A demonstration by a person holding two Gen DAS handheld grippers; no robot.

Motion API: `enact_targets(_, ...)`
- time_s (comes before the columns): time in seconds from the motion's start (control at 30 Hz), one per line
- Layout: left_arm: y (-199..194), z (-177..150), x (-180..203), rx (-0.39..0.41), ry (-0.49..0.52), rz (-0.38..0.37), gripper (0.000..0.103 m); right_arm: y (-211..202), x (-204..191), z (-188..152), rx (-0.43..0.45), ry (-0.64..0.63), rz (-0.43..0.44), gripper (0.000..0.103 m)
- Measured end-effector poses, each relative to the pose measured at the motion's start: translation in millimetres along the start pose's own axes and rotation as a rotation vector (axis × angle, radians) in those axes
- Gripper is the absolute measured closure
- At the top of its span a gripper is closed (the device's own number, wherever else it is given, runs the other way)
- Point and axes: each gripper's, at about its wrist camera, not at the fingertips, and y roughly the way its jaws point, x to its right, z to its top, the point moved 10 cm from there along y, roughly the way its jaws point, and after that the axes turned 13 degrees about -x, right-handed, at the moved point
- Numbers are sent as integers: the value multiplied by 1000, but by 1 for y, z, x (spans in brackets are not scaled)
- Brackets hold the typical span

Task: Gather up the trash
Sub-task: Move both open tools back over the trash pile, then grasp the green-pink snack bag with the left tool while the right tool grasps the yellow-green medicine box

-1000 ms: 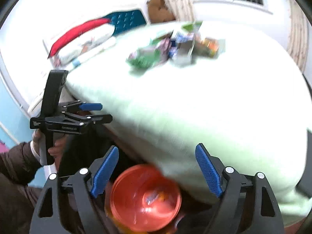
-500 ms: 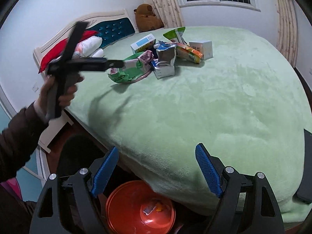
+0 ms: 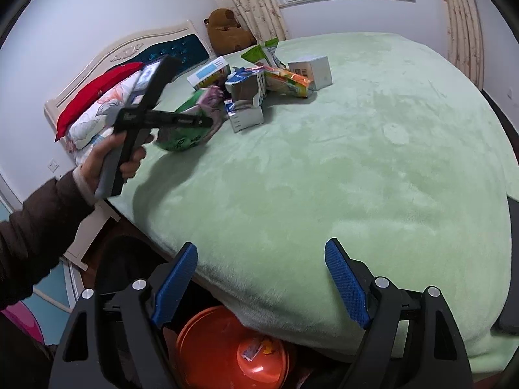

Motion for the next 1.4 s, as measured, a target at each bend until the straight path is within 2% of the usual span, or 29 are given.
enact_targets(0.13,-40,-23,4,108,-23,-30,91,-5,-7,32,30,-13,25,24)
enact_targets(0.27,-70,-56,8,178,-56,-53,91,0,-25,72,44,-11,83,24)
enact_targets(0.47,-89,-94,-12,257,-144,-1,91,20,-71,149,37,-17,183,24)
enact_targets(0.67,-89,-118,-37,268,-213,-20,91,62,-119,231,-21,-175,101,24)
enact_targets(0.83,-76,-122,-50,255,-257,-84,91,121,-128,293,-161,-264,1,24)
enact_targets(0.97,-67,-120,-57,250,-280,-127,91,163,-130,313,-287,-248,19,30)
enact_targets(1.1,-61,-116,-59,258,-280,-150,91,197,-134,321,-384,-260,-3,30)
enact_targets(1.2,-61,-111,-59,269,-272,-158,91,216,-132,331,-432,-271,-37,30)
enact_targets(1.27,-59,-107,-58,272,-269,-165,91,227,-133,334,-470,-253,-6,30)
enact_targets(1.4,-55,-104,-61,269,-275,-180,91,243,-136,338,-498,-248,0,30)
